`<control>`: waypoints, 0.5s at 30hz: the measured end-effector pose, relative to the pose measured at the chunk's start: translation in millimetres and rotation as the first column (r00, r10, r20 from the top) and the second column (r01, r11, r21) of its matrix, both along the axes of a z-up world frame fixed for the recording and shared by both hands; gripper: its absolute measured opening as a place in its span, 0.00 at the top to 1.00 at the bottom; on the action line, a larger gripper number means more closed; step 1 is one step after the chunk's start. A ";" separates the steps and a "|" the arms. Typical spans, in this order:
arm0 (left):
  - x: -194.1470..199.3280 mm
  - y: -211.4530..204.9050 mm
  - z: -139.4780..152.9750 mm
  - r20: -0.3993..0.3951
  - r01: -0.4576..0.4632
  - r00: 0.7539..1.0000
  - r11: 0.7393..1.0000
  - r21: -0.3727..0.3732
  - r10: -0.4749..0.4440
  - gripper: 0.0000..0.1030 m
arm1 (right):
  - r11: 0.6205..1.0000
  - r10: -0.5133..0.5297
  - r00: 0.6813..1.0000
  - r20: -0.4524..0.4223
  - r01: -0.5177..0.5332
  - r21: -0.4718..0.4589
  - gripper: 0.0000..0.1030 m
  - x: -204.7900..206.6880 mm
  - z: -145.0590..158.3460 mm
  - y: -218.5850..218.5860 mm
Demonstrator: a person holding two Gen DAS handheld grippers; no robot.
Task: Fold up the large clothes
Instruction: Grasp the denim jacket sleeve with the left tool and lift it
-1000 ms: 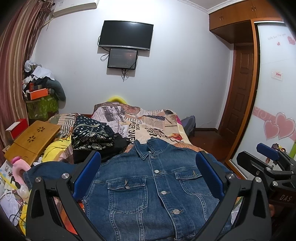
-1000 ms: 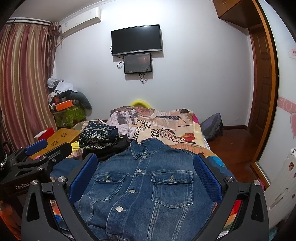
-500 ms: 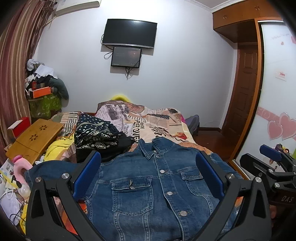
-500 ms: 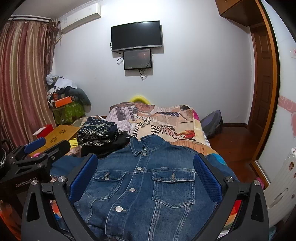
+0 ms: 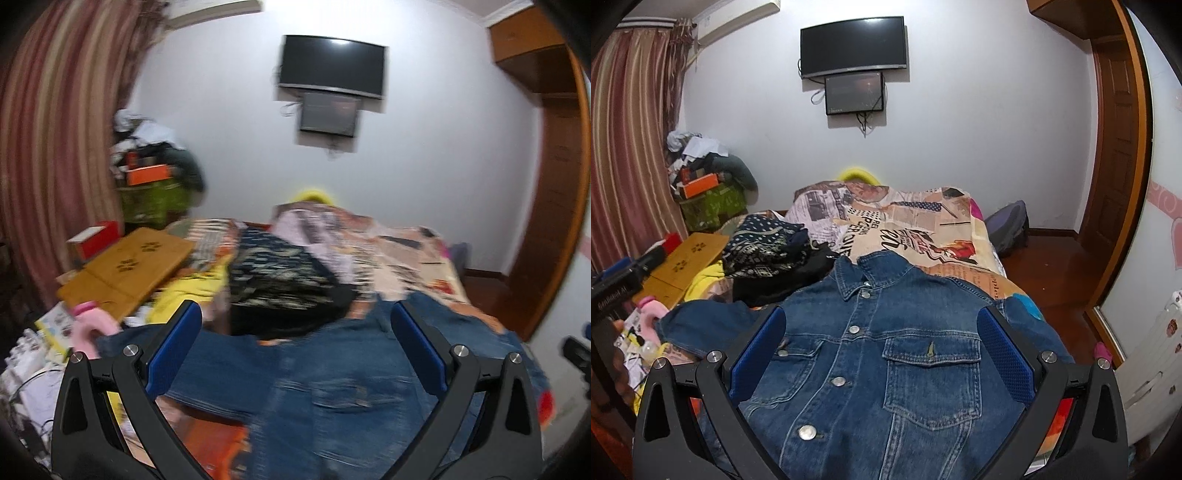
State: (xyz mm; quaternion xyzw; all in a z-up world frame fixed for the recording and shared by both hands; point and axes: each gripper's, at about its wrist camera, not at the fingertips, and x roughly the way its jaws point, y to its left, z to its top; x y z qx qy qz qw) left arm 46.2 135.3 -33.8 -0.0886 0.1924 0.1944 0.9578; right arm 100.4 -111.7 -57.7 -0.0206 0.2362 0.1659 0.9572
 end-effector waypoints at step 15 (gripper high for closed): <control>23.6 153.3 -123.8 -0.291 -0.360 0.907 0.919 -0.161 0.305 0.00 | 0.997 0.018 0.990 -0.140 -0.027 -0.066 0.00 57.4 -28.5 31.5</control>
